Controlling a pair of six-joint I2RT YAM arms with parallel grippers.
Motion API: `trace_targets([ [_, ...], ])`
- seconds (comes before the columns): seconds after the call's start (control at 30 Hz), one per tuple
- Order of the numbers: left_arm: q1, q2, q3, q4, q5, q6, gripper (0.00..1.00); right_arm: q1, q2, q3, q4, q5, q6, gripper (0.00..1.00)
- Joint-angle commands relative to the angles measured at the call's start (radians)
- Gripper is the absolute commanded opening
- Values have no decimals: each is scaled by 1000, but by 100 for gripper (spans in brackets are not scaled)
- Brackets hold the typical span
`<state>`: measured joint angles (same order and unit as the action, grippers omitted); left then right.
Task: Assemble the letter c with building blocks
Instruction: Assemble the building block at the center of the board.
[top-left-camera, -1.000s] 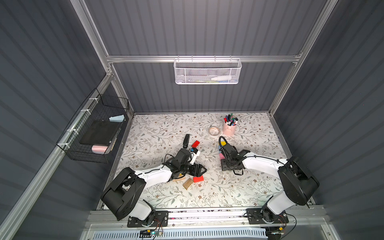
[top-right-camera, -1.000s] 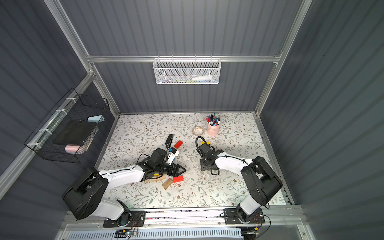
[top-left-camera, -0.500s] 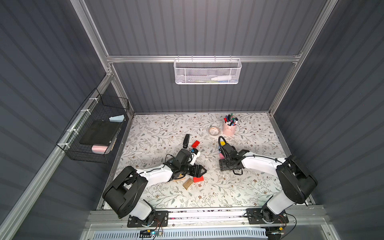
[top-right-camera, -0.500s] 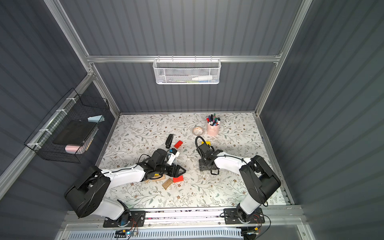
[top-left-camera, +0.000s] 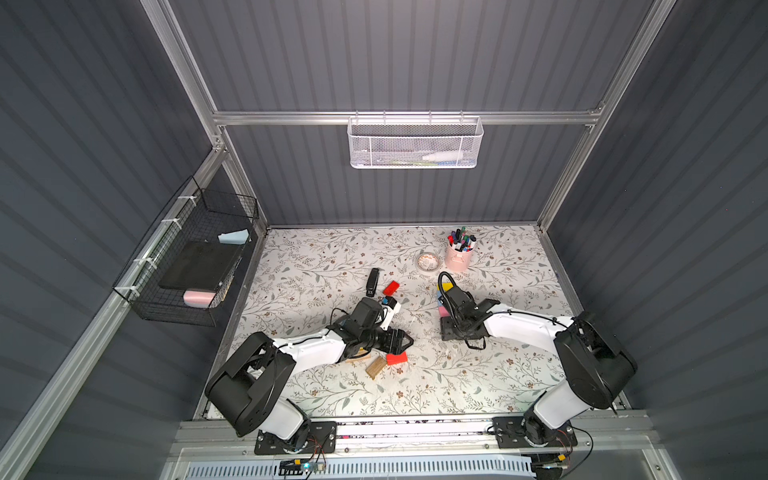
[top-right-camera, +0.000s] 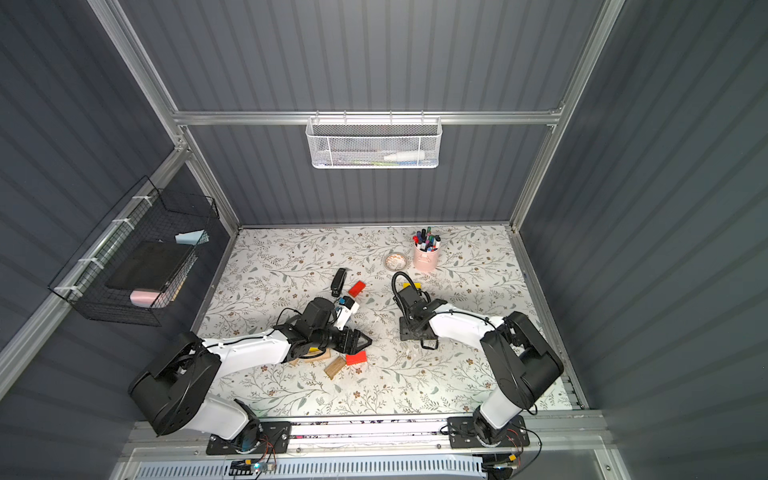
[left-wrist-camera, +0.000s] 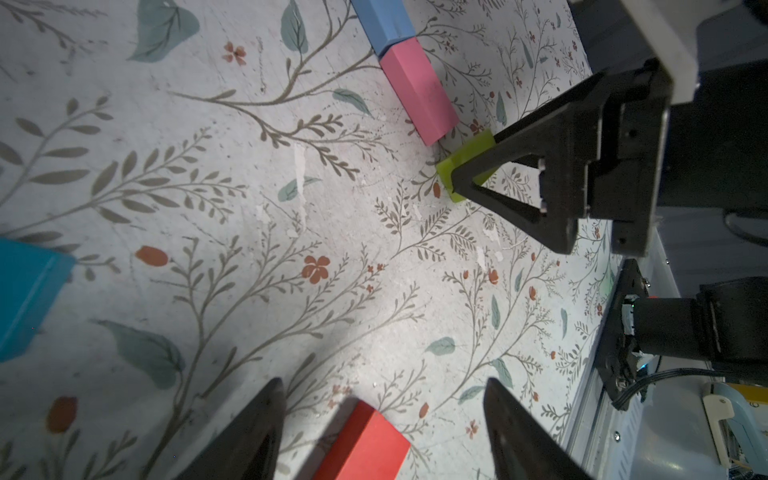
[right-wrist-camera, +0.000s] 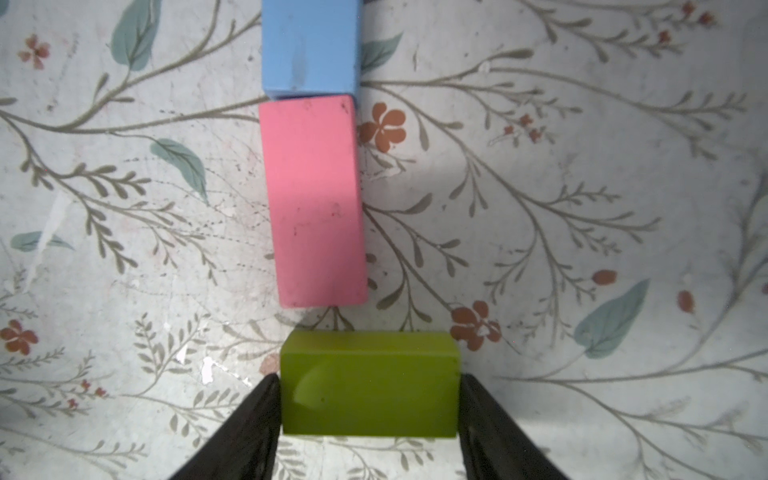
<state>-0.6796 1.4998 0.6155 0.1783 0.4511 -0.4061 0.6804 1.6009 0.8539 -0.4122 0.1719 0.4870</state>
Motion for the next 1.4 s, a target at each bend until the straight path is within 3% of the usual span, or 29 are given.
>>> trace_targets([
  [0.0, 6, -2, 2, 4, 17, 22, 73, -4, -12, -3, -15, 1, 12, 67],
  [1.37, 11, 13, 4, 10, 23, 21, 73, -13, 10, 27, 18, 18, -47, 69],
])
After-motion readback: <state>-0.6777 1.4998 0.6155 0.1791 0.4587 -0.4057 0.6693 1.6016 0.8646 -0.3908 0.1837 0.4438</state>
